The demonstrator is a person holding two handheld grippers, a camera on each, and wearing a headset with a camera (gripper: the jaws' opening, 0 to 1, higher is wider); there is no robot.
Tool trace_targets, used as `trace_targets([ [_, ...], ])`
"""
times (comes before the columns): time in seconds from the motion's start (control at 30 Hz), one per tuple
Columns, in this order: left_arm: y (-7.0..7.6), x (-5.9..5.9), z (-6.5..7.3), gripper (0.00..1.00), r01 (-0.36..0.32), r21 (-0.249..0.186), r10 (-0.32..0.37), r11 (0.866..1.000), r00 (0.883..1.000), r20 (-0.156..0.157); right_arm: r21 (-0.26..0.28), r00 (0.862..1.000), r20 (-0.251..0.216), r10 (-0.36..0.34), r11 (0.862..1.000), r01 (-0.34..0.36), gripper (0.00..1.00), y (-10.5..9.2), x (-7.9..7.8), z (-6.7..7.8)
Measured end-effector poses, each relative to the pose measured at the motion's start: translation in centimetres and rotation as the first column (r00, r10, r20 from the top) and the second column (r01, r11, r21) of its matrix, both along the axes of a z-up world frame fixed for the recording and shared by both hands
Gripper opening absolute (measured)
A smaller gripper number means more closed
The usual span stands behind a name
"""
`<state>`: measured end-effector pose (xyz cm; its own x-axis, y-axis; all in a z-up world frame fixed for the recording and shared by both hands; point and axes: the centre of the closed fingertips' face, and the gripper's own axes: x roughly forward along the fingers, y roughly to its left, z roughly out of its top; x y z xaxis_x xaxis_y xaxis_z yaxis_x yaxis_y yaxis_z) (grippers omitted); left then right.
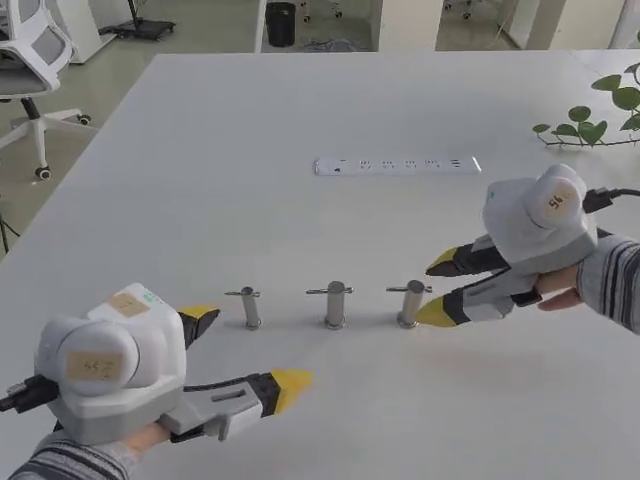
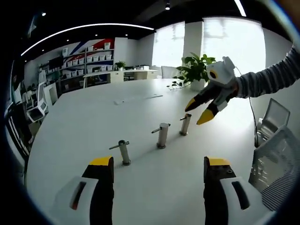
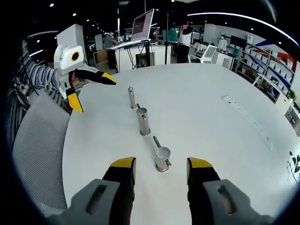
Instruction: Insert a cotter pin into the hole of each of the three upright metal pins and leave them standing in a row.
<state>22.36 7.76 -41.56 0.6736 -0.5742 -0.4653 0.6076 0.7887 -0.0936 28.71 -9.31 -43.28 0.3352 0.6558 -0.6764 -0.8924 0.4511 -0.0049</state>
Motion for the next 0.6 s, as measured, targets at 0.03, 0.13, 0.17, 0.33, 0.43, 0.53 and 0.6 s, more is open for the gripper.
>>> trace_targets([
  [0.03,0.1,0.1,0.2,0.79,-0.009,-0.011,0.009,1.0,1.0,-0.001,0.022,0.999,-0.009,-0.041,0.999,0.041,0.42,-0.2,0.3,0.1],
  [0.13,0.4,0.2,0.4,0.79,-0.03,-0.027,0.03,0.999,0.999,-0.011,0.049,0.994,-0.031,-0.107,0.993,0.108,0.49,-0.2,-0.4,0.7],
  [0.17,0.5,0.3,0.4,0.79,-0.032,-0.023,0.031,0.999,0.999,-0.009,0.054,0.994,-0.024,-0.111,0.992,0.112,0.51,-0.2,-0.5,0.8],
  [0.33,1.2,0.7,1.1,0.78,-0.066,-0.031,0.066,0.997,0.998,0.0,0.095,0.978,-0.005,-0.21,0.973,0.21,0.56,-0.2,-1.5,1.7],
  [0.43,1.8,0.9,0.9,0.78,-0.094,-0.021,0.094,0.995,0.996,-0.008,0.128,0.966,-0.006,-0.259,0.958,0.257,0.61,0.2,-1.9,2.2],
  [0.53,2.0,1.0,1.1,0.78,-0.105,-0.026,0.104,0.994,0.995,-0.003,0.161,0.957,-0.024,-0.288,0.944,0.288,0.61,0.8,-2.5,2.7],
  [0.6,2.0,1.0,1.2,0.8,-0.108,-0.028,0.108,0.994,0.994,-0.005,0.161,0.956,-0.041,-0.292,0.942,0.295,0.62,1.1,-3.0,2.8],
])
